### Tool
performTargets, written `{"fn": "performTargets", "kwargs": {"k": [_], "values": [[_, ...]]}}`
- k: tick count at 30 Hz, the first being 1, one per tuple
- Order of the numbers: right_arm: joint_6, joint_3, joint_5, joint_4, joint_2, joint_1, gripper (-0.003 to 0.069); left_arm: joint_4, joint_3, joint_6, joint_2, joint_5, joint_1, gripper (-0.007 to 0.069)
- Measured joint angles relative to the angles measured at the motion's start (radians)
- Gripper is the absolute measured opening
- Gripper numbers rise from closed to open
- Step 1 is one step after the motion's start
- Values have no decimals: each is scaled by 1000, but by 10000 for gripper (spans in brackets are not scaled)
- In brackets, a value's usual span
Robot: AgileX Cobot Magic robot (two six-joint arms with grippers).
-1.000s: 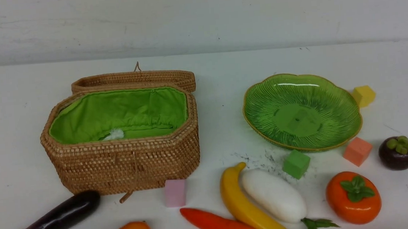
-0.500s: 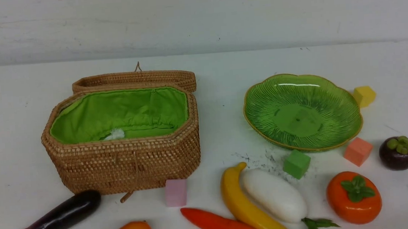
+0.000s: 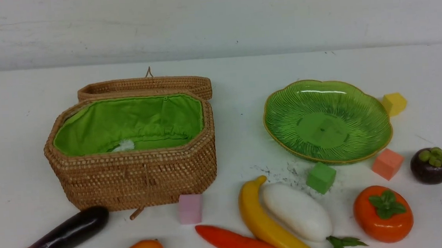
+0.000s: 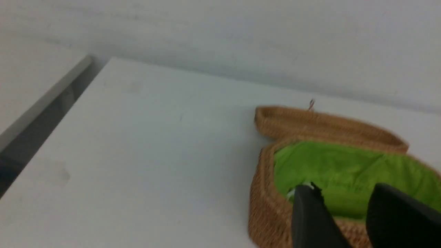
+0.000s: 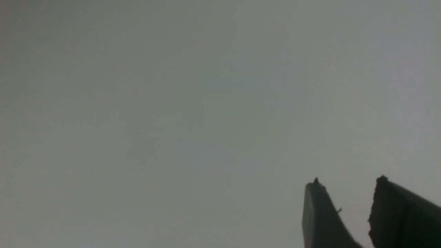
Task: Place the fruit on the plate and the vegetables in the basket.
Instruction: Use the left arm to grab an eggplant and put it into the left basket
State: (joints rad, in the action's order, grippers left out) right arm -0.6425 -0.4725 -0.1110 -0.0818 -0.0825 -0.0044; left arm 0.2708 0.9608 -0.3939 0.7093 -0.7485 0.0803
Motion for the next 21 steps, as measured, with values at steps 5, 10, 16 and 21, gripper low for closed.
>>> {"fn": "performTargets", "kwargs": {"k": [5,10,16,21], "values": [[36,-107,-291,-1,-157,0,244,12,1,85,119,-126,1,239],[145,-111,-352,8,-250,27,244,-23,1,278,253,-148,3,239],[205,-88,-321,18,-253,107,244,-61,1,480,404,-208,3,239],[212,-63,-342,18,-253,170,244,-68,1,566,518,-200,3,260]]}}
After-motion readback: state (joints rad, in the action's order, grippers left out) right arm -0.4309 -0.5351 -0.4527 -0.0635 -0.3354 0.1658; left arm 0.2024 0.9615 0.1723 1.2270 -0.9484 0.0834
